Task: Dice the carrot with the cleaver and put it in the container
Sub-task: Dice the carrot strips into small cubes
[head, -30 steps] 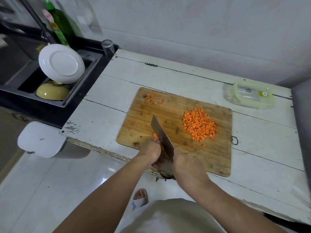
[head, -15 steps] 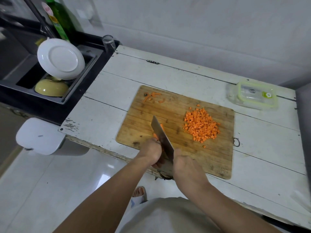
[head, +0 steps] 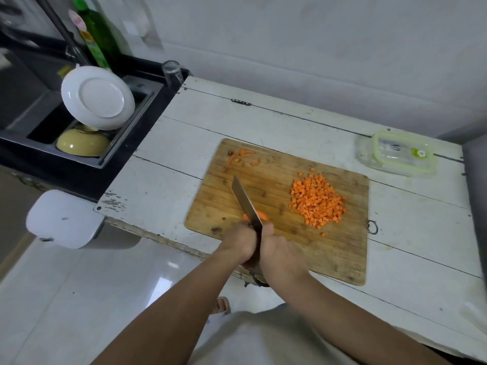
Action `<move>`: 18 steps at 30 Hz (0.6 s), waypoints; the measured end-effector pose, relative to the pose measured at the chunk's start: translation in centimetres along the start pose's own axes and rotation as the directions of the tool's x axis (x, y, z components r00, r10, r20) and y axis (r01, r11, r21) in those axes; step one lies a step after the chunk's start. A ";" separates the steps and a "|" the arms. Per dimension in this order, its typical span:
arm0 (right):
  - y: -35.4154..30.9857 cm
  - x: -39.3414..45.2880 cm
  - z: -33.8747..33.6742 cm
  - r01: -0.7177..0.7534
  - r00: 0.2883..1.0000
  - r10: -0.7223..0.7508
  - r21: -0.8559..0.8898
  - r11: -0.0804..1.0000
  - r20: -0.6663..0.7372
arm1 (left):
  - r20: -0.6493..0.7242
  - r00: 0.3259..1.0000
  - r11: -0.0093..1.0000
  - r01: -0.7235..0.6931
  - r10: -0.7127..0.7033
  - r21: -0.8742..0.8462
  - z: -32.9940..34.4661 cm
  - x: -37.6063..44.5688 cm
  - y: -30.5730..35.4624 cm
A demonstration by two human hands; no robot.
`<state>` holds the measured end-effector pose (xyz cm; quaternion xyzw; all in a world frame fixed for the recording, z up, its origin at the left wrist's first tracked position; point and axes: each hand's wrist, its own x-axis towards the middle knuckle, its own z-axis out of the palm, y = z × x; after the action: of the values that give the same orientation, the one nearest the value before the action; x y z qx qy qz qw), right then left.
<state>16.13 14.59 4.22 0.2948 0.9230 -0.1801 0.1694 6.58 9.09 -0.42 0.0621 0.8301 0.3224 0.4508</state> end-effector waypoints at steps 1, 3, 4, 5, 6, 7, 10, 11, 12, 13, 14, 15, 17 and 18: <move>0.3 -0.1 0.0 0.005 1.000 -0.005 0.018 1.000 -0.003 | 0.002 1.000 1.000 -0.002 0.002 0.010 0.0 -0.1 0.0; 1.3 -0.5 0.1 0.017 0.999 -0.014 0.085 0.996 -0.030 | -0.002 1.000 1.000 0.014 -0.014 0.020 0.2 0.0 -0.1; 2.0 -0.9 -0.1 0.024 0.998 -0.017 0.126 0.992 -0.055 | -0.005 0.999 0.999 0.034 -0.034 0.015 0.3 0.0 -0.1; 2.9 -1.1 -0.1 0.031 0.997 -0.019 0.161 0.986 -0.080 | -0.001 0.999 0.998 0.054 -0.054 0.011 0.3 -0.1 0.0; 3.8 -1.5 -0.3 0.033 0.995 -0.014 0.182 0.983 -0.103 | 0.011 0.997 0.997 0.072 -0.072 0.016 0.4 -0.3 0.2; 4.6 -1.8 -0.5 0.019 0.995 0.002 0.206 0.978 -0.104 | 0.027 0.996 0.996 0.085 -0.086 0.024 0.4 -0.5 0.4; 6.3 -1.7 -1.9 -0.032 0.998 0.054 0.477 0.878 -0.032 | 0.075 0.991 0.994 0.105 -0.107 0.030 0.1 -0.9 1.0; 6.7 -1.4 -2.4 -0.042 0.999 0.053 0.572 0.819 -0.002 | 0.086 0.990 0.993 0.112 -0.115 0.035 0.0 -1.0 1.1; 7.1 -1.2 -3.1 -0.052 0.999 0.048 0.644 0.763 0.025 | 0.104 0.987 0.992 0.117 -0.122 0.048 -0.1 -1.1 1.2; 7.5 -1.2 -3.6 -0.068 0.998 0.048 0.691 0.720 0.049 | 0.123 0.984 0.991 0.124 -0.131 0.057 -0.3 -1.2 1.3; 7.8 -1.3 -4.2 -0.084 0.996 0.054 0.716 0.693 0.065 | 0.142 0.980 0.989 0.132 -0.140 0.064 -0.6 -1.3 1.3; 8.2 -1.4 -4.6 -0.105 0.994 0.069 0.730 0.676 0.079 | 0.150 0.979 0.989 0.132 -0.140 0.063 -1.0 -1.3 1.3; 9.0 -1.5 -5.1 -0.143 0.990 0.108 0.757 0.638 0.095 | 0.080 0.996 0.993 0.024 -0.033 0.113 -2.1 -0.9 1.1; 9.4 -1.6 -5.2 -0.155 0.987 0.124 0.762 0.628 0.098 | 0.007 0.997 0.976 -0.083 0.083 0.204 -2.7 -0.6 0.9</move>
<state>21.98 23.21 7.33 0.4060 0.7304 -0.5461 0.0585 4.64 8.28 1.56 0.1423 0.8558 0.2541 0.4276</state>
